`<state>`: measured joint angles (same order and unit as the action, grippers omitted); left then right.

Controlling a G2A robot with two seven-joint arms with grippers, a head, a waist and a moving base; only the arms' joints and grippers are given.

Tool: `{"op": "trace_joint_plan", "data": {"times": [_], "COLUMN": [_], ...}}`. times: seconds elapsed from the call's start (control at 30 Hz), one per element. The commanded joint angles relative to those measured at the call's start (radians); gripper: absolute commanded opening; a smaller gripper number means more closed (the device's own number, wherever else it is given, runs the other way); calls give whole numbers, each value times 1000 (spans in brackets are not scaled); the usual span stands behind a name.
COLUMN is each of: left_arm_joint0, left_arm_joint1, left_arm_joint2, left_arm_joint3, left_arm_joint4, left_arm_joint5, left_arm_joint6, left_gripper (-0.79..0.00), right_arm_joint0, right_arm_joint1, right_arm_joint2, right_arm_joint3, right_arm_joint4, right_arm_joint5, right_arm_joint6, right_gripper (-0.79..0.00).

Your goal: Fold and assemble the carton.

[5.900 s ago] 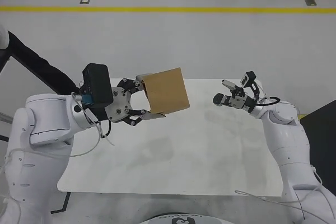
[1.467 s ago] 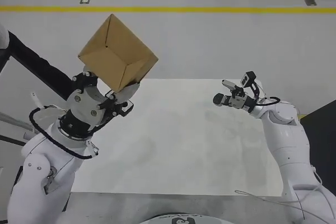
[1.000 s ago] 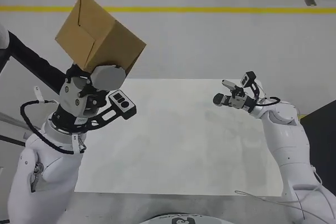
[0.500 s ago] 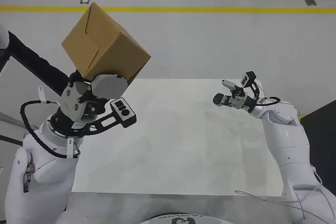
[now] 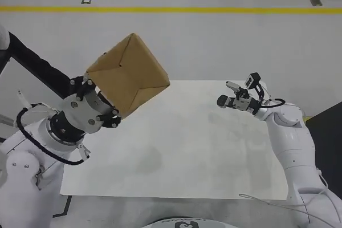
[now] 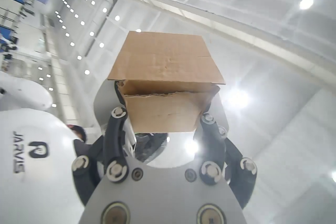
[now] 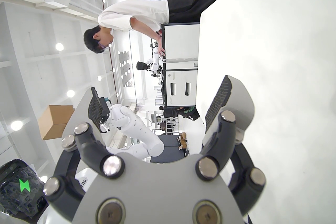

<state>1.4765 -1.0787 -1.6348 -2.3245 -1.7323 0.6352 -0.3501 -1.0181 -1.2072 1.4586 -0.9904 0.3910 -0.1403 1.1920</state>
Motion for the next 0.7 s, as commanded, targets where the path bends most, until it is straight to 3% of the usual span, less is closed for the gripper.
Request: {"op": "trace_joint_plan", "data": {"times": [0.0, 0.1, 0.33, 0.37, 0.53, 0.67], "left_arm_joint0": [-7, -14, -14, -19, -24, -29], "left_arm_joint1": [1, 3, 3, 7, 19, 27], "left_arm_joint2": [12, 29, 29, 28, 30, 23], "left_arm_joint3": [16, 29, 29, 13, 37, 64], "left_arm_joint4": [156, 284, 284, 354, 578, 733], "left_arm_joint5": [-28, -68, -68, -40, -105, -227], "left_arm_joint6": [-122, -218, -218, -220, -442, -592], "left_gripper": [-785, -785, -785, -785, -785, -785], "right_arm_joint0": [0, 0, 0, 0, 0, 0], "right_arm_joint1": [0, 0, 0, 0, 0, 0], "right_arm_joint2": [0, 0, 0, 0, 0, 0], "right_arm_joint3": [0, 0, 0, 0, 0, 0], "right_arm_joint4": [0, 0, 0, 0, 0, 0], "right_arm_joint5": [0, 0, 0, 0, 0, 0], "right_arm_joint6": [0, 0, 0, 0, 0, 0], "right_gripper": [0, 0, 0, 0, 0, 0]}}
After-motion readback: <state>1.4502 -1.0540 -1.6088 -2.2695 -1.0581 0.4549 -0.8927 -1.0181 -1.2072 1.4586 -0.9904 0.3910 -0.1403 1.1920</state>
